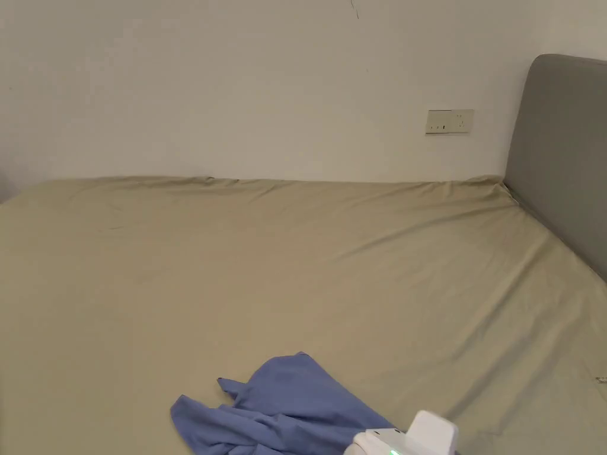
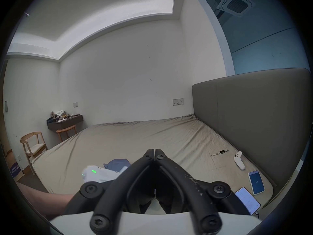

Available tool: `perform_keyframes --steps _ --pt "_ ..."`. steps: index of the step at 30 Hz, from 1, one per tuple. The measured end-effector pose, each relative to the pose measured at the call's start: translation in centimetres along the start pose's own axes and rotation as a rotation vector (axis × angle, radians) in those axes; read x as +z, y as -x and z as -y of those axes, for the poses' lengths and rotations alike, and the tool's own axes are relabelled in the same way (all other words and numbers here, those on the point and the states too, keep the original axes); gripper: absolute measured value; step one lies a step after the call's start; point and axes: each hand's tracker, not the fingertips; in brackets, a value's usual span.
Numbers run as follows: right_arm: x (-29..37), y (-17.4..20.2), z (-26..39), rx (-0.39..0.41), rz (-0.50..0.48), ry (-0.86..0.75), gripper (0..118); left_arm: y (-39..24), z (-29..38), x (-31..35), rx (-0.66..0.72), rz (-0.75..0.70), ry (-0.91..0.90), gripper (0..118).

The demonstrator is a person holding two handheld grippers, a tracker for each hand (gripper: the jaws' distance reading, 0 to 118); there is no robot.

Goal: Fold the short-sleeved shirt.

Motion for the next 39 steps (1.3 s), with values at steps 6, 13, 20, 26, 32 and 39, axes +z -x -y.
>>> perform_keyframes --steps 6,13,20,26,32,39 --pt "1.3 1.6 -1.4 0.015 -0.039 -0.046 1 5.0 -2.0 19.5 0.057 -0.112 -0.426 118" --pt "4.0 3.9 -0.9 0.062 -0.041 -0.076 1 8.4 5.5 39.1 0.086 -0.528 -0.73 0" --pt "5.6 5.4 -0.6 0.092 -0.029 -0.101 1 8.9 13.5 41.7 0.269 -0.674 -0.639 0" --pt "6.1 6.2 -1.3 0.095 -0.057 -0.102 1 10.7 13.7 35.4 0.273 -0.545 -0.413 0" --pt "5.2 6.2 -1.3 0.094 -0.058 -0.089 1 14.8 14.4 24.1 0.329 -0.391 -0.134 8" --pt "3.1 5.7 -0.6 0.098 -0.058 -0.038 1 18.4 17.6 13.4 0.325 -0.341 0.138 108"
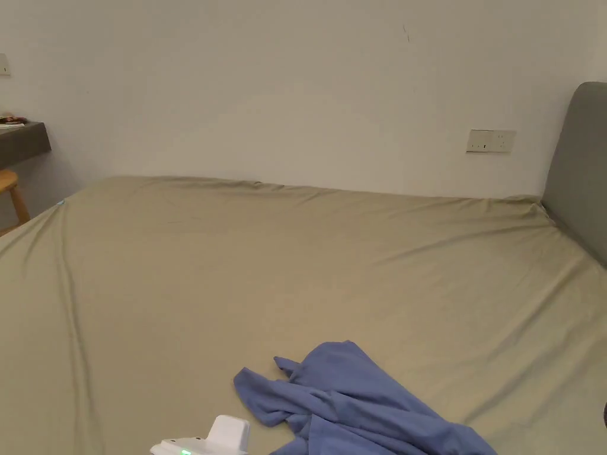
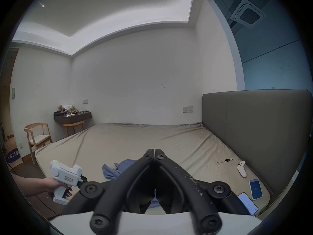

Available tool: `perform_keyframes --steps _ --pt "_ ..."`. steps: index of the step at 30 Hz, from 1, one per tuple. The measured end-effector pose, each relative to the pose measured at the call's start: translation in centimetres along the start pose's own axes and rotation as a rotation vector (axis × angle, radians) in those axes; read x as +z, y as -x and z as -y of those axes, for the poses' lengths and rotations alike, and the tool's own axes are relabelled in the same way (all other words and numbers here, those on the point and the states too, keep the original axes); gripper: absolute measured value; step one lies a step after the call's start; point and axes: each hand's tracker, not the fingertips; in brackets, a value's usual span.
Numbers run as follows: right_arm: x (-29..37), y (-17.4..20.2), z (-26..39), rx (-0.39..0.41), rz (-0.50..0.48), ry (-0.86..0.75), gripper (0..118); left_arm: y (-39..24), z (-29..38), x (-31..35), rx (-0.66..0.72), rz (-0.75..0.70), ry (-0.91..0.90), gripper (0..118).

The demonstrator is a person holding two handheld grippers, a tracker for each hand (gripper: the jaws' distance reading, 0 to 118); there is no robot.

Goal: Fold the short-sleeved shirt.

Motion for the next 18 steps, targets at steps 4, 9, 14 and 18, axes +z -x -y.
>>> perform_keyframes --steps 4,9,14,18 --pt "-1.6 -0.6 0.6 0.001 0.006 0.029 1 0.3 -0.4 -2.3 0.087 0.032 0.048 115" --pt "-3.9 -0.5 1.7 -0.01 0.008 0.076 1 -0.7 -0.3 -5.1 0.019 -0.067 0.091 70" --pt "-4.8 0.3 2.8 -0.007 -0.005 0.108 1 -0.2 -0.4 -3.0 0.189 0.07 0.03 1" --pt "-5.5 1.1 2.8 -0.008 -0.039 0.124 1 -0.7 0.0 -1.8 0.131 0.087 0.01 1"
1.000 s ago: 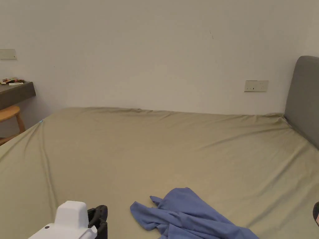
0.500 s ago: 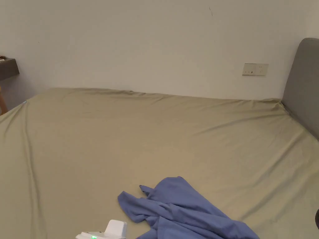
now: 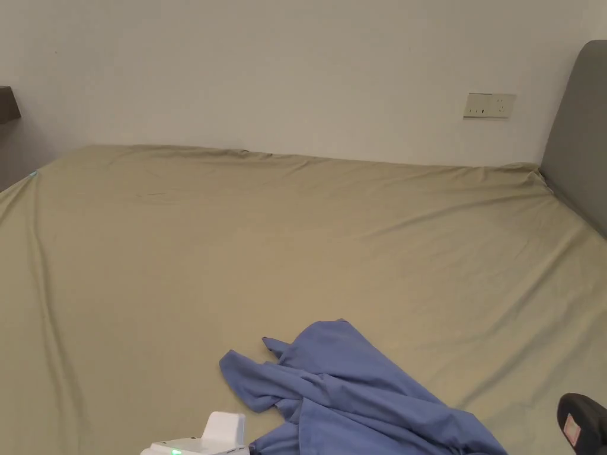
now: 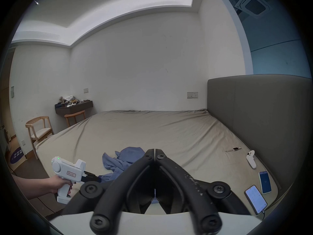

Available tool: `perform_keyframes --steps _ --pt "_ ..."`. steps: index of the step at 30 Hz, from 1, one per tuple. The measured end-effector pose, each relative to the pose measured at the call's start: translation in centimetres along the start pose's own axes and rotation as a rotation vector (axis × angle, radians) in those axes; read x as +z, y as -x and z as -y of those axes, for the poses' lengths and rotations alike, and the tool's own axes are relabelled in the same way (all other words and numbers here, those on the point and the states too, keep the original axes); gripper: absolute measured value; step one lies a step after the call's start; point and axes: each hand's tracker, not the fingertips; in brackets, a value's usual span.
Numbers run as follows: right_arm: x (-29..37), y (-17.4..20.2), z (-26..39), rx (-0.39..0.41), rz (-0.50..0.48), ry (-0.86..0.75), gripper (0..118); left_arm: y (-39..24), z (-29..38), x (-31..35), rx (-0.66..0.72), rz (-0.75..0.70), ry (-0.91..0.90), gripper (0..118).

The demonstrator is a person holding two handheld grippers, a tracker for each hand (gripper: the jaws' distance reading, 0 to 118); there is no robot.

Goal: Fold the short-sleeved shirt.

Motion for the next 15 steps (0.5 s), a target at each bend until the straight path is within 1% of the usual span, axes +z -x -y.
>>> perform_keyframes --steps 2,4,7,8,9,10,13,14,15 --pt "-0.8 0.6 -0.8 0.025 -0.034 0.004 1 0.0 -0.1 1.2 0.034 0.042 -0.034 1" --pt "-2.5 1.4 -1.7 0.056 -0.103 0.008 1 0.0 -0.2 2.6 0.015 0.048 -0.067 1" --pt "-7.4 3.2 -3.5 0.078 -0.193 0.041 1 0.0 0.0 4.8 0.004 0.057 -0.092 1" --pt "-9.7 3.9 -4.1 0.079 -0.24 0.056 1 -0.1 0.3 5.6 0.008 0.063 -0.108 1" --pt "-12.3 4.6 -4.6 0.048 -0.284 0.087 1 -0.2 0.5 6.3 0.003 0.073 -0.129 1" --pt "-14.8 5.6 -4.8 0.046 -0.295 0.116 1 -0.3 0.6 6.7 0.007 0.077 -0.133 1" --pt "-23.9 9.0 -4.1 0.131 -0.427 0.256 1 -0.3 1.0 6.9 0.008 0.099 -0.128 1" --pt "-27.1 10.4 -3.6 0.168 -0.458 0.338 2 -0.4 1.2 6.8 -0.004 0.095 -0.122 1" --pt "-30.1 11.7 -2.6 0.214 -0.473 0.393 5 -0.2 1.3 6.4 -0.014 0.092 -0.117 1"
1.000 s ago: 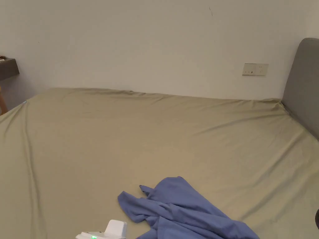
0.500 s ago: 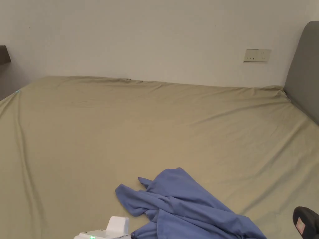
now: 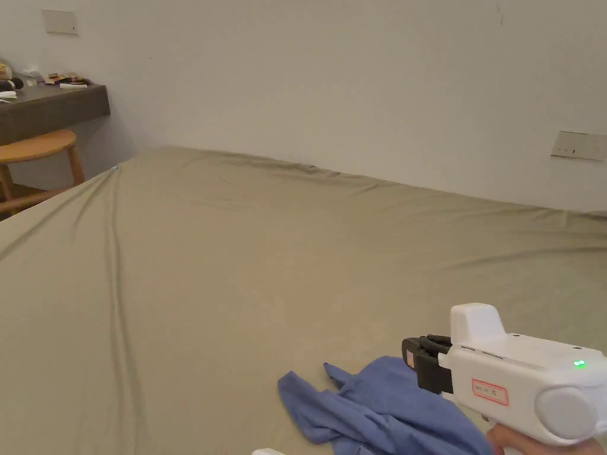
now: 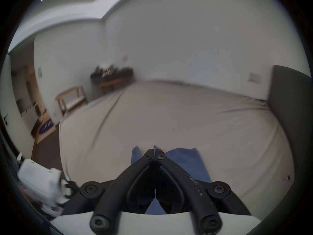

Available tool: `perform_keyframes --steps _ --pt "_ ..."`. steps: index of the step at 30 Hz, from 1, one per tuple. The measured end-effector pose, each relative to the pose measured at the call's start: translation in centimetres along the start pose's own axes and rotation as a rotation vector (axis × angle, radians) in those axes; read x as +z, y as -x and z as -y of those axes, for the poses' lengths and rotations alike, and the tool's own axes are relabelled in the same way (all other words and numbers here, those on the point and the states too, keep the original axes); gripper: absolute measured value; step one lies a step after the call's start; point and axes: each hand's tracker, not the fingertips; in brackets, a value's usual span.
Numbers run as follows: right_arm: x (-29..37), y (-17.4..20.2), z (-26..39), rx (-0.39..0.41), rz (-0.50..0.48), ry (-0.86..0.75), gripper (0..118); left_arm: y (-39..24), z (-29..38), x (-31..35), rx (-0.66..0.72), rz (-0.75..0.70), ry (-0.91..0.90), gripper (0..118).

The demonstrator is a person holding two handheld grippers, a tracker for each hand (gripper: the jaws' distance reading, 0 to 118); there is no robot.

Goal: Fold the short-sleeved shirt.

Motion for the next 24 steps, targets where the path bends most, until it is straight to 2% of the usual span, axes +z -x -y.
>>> perform_keyframes --steps 2,3,5,6,8,9,10,15,16,17,18,19,20,22,23,24 --pt "-5.7 -0.6 -0.7 0.047 -0.036 0.102 19 0.1 0.3 -0.3 -0.009 0.009 0.004 1" --pt "-8.6 -0.7 -1.1 0.067 -0.008 0.179 43 0.3 0.2 -0.4 -0.004 0.015 0.008 1" --pt "-13.4 -0.8 -1.5 0.1 0.03 0.281 101 0.7 0.0 -0.2 0.009 0.032 -0.001 1" --pt "-15.7 -0.7 -1.6 0.129 0.02 0.342 118 0.9 -0.3 -0.2 0.013 0.039 -0.001 1" --pt "-19.1 -0.2 -1.7 0.178 0.017 0.365 117 1.1 -0.6 -0.1 -0.031 0.023 -0.015 1" --pt "-20.8 0.2 -1.9 0.231 0.037 0.373 116 1.1 -0.7 -0.1 -0.049 0.02 -0.014 1" --pt "-22.1 0.4 -1.7 0.235 0.016 0.387 116 1.1 -0.8 -0.2 -0.058 0.023 -0.011 1" --pt "-27.6 -0.2 0.7 0.336 0.121 0.552 114 1.5 -1.2 -0.8 -0.082 0.02 -0.007 1" --pt "-27.7 -0.8 0.9 0.3 0.085 0.554 113 1.8 -1.2 -0.9 -0.069 0.026 -0.011 1" --pt "-27.5 -1.5 0.7 0.22 0.041 0.538 113 2.1 -1.3 -1.0 -0.059 0.027 -0.009 1" --pt "-27.4 -2.4 0.5 0.144 0.023 0.561 106 2.4 -1.3 -1.2 -0.045 0.023 -0.007 1" --pt "-27.1 -2.9 0.4 0.105 0.004 0.551 98 2.5 -1.3 -1.3 -0.037 0.021 -0.009 1" --pt "-26.6 -3.2 0.2 0.119 0.03 0.52 84 2.7 -1.3 -1.3 -0.035 0.022 -0.007 1" --pt "-25.3 -4.5 -0.3 0.107 0.051 0.495 38 2.7 -1.2 -1.5 -0.029 0.024 -0.006 1" --pt "-25.0 -5.2 -0.3 0.092 0.064 0.482 5 2.7 -1.1 -1.6 -0.031 0.02 -0.004 1" --pt "-24.8 -5.6 -0.1 0.085 0.099 0.485 5 2.6 -1.1 -1.6 -0.033 0.016 -0.003 1"
